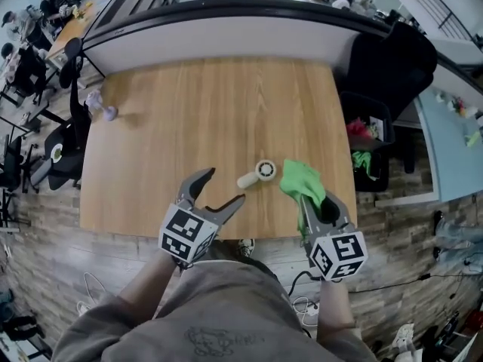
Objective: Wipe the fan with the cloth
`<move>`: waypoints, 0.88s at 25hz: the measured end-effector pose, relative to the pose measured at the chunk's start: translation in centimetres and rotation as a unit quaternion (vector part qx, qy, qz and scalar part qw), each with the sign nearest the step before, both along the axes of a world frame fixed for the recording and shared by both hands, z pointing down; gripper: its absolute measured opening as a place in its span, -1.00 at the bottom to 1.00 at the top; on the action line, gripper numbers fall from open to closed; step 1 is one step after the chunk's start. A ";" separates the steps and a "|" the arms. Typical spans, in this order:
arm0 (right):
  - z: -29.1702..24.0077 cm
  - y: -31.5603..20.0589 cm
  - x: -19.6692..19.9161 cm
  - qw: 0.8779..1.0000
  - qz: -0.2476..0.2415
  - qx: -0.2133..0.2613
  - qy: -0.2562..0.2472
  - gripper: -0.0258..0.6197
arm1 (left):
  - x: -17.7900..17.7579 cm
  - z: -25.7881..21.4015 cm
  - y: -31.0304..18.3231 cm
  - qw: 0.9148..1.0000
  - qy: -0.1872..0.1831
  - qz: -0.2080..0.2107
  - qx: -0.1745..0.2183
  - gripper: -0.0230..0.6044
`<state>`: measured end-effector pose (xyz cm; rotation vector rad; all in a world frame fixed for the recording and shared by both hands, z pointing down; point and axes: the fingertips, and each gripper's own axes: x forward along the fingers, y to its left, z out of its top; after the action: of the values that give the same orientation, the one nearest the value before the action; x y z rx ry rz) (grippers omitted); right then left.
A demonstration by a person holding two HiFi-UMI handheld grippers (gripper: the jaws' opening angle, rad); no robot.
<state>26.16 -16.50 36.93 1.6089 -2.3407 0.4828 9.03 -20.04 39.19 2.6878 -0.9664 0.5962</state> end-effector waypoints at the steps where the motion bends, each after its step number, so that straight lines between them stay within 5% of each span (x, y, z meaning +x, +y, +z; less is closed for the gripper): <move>1: 0.4 -0.3 0.0 1.000 0.003 -0.005 0.003 -0.61 | 0.2 0.6 -0.2 1.000 -0.008 0.006 -0.003 0.24; 6: 2.7 -1.8 -0.3 0.999 0.024 -0.023 -0.001 -0.61 | 1.6 4.8 -0.6 0.997 -0.051 0.044 -0.022 0.24; 22: 14.6 -7.3 -1.7 0.991 0.087 -0.106 -0.007 -0.61 | 3.5 19.2 -2.7 0.985 -0.100 0.089 -0.111 0.23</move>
<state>24.48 -23.77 51.54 1.7162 -2.0865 0.7561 12.55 -22.74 58.42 2.5656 -0.6611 0.9643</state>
